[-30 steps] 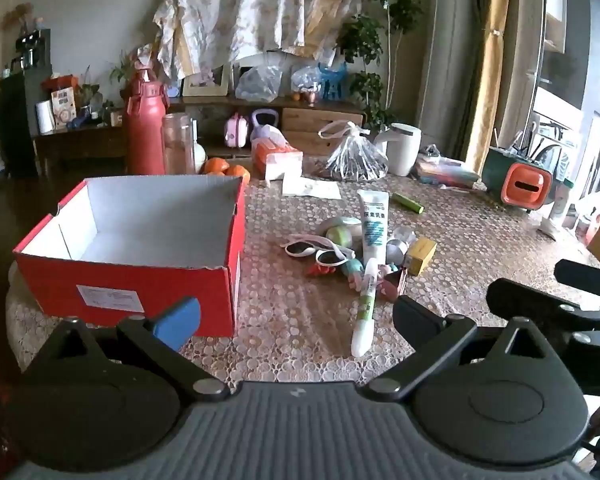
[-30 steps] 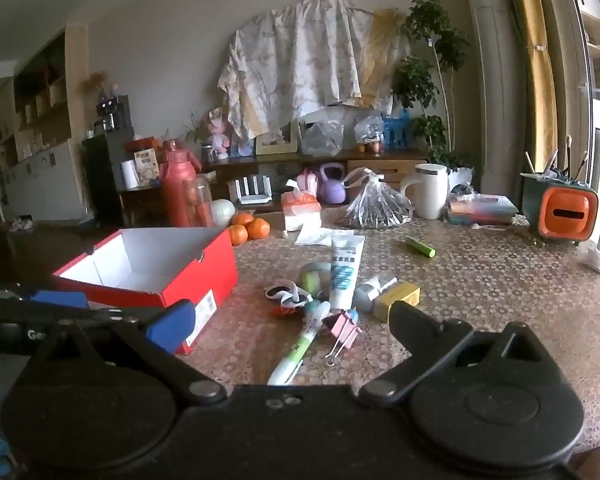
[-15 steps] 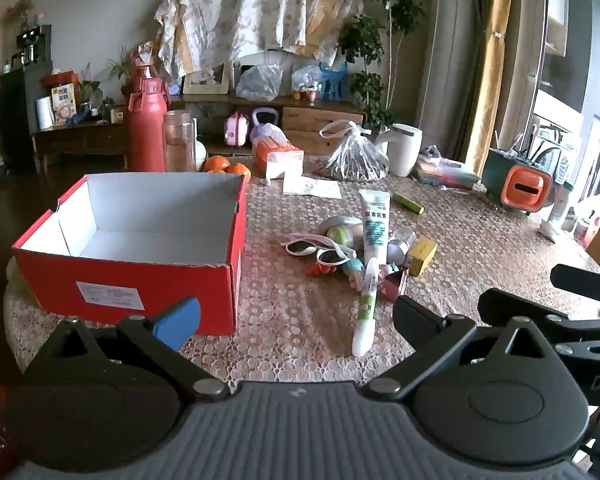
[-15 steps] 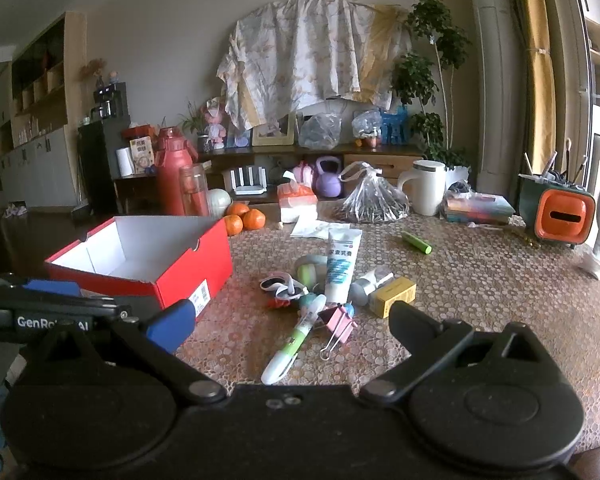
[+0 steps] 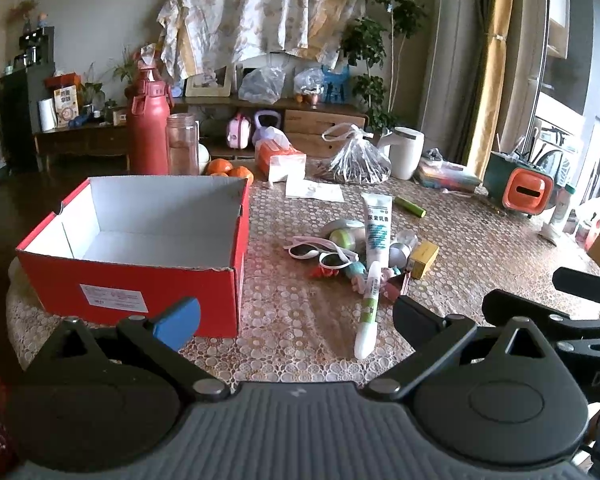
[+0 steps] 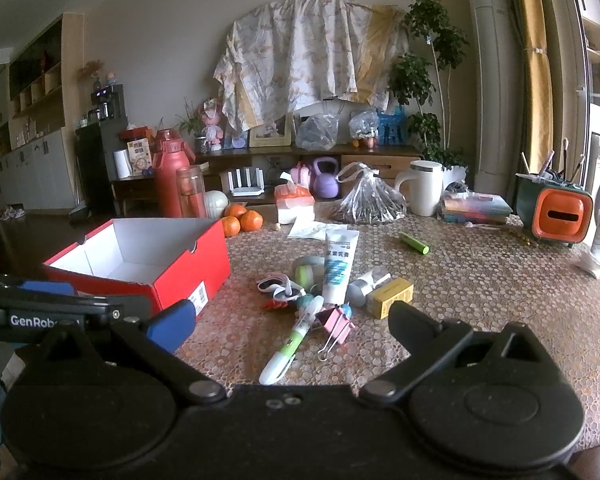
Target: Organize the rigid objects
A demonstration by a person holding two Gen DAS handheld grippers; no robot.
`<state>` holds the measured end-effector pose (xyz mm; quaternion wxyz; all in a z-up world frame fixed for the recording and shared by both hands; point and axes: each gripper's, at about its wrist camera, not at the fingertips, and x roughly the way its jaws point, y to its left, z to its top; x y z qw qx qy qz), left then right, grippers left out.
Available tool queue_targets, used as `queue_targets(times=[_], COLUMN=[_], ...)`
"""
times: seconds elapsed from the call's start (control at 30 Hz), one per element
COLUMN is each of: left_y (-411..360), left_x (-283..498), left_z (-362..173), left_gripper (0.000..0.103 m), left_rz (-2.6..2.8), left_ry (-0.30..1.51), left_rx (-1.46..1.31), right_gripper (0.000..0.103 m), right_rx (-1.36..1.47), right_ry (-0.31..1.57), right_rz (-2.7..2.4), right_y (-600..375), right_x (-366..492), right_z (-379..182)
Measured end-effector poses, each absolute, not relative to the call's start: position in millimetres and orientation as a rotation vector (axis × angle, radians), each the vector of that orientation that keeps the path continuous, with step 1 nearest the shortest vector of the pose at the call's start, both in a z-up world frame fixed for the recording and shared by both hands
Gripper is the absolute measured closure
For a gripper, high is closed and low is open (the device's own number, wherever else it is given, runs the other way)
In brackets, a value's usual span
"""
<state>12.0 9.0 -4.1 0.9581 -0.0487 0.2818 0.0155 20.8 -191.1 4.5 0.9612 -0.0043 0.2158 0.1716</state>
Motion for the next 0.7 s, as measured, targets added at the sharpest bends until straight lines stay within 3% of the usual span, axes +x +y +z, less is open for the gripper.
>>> queue_targets(times=[0.7], left_y=[6.2], left_x=[15.8], left_z=[-7.1], left_gripper=[0.0], left_rz=[0.028], left_ry=[0.591], left_rx=[-0.097], right_gripper=[0.0], right_rx=[-0.005], right_ry=[0.446], right_rz=[0.332], right_y=[-196.4], right_x=[24.8], right_z=[2.4])
